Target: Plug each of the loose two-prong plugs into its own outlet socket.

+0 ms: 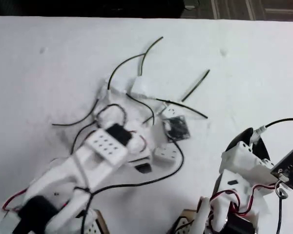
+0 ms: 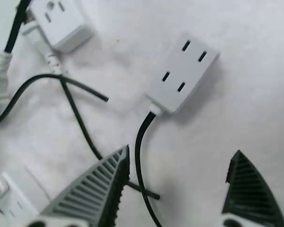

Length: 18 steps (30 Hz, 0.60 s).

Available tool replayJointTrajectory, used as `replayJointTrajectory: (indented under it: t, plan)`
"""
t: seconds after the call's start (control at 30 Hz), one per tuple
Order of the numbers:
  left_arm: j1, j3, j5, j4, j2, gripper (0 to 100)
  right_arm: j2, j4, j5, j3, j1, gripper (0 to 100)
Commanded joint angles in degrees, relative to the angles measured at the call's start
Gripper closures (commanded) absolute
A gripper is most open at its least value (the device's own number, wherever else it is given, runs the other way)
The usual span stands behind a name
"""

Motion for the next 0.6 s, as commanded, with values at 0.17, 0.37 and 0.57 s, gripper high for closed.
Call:
replayJointTrajectory:
  t: [0.17,0.37,0.57]
  plan:
    - [4.6,-12.5,-0.8,-4.6,13.8,67,-0.1,0.4,0.7,-0.4,-0.1,98.1]
    - [5.1,-21.8,-0.9,-4.1,26.9,68,-0.1,0.4,0.7,-0.4,-0.1,98.1]
    - [5.1,-26.6,-0.8,-0.2,31.2,74,-0.1,0.4,0.7,-0.4,0.0,98.1]
